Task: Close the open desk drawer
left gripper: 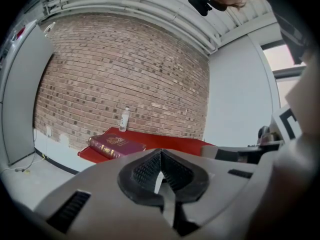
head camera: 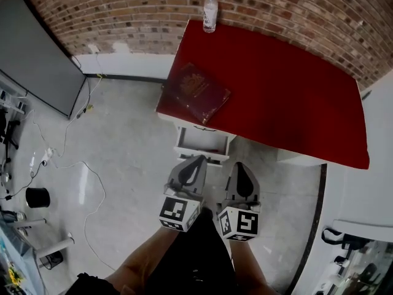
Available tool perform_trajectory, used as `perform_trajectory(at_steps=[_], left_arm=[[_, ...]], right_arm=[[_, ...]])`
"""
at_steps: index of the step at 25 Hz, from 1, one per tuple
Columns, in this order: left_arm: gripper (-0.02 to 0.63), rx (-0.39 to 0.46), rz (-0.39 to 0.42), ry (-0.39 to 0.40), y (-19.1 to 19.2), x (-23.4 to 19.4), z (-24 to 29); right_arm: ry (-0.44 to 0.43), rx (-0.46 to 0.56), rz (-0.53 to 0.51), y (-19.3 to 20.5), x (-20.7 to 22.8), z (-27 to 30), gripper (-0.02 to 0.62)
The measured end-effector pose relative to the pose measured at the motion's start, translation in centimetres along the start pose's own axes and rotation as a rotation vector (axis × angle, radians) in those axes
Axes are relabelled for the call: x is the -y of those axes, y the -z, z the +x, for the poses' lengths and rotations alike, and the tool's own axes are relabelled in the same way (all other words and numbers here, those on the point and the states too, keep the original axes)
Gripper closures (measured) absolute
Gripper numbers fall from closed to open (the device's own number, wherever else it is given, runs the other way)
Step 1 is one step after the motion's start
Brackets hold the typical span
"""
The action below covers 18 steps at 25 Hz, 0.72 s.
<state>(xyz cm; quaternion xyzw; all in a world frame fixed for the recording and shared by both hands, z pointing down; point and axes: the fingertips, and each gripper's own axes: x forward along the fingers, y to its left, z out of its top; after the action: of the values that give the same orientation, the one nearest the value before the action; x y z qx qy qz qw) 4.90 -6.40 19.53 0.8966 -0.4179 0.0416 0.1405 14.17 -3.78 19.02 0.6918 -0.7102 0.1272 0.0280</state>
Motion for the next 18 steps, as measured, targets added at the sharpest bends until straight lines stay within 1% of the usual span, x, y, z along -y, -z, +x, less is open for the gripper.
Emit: perform_trajectory(at_steps=[6,13,16,18], left_arm=[[0.597,0.015,0.012,-0.017,-0.6,-0.1,-0.9],[0.597,0.023,0.003,-0.045,0.4,-0.3,-2.0],[0.597,0.004,-0.003,-0.041,1.5,0.1,-2.7],[0.597,-0.015,0.008,-0.035,2.4,0.2,-3.1]], right_arm=[[-0.016,-0.008,0.002,0.5,-1.0,-0.8,0.589],[-0.032,-0.008,-0.011,1.4,-1.8,-1.8,0.589],[-0.029,-0.015,-0.001,2.3,-1.7,-2.4,0.589],[-0.035,-0.023,0.009,3.1,-1.9,-2.8,0.589]])
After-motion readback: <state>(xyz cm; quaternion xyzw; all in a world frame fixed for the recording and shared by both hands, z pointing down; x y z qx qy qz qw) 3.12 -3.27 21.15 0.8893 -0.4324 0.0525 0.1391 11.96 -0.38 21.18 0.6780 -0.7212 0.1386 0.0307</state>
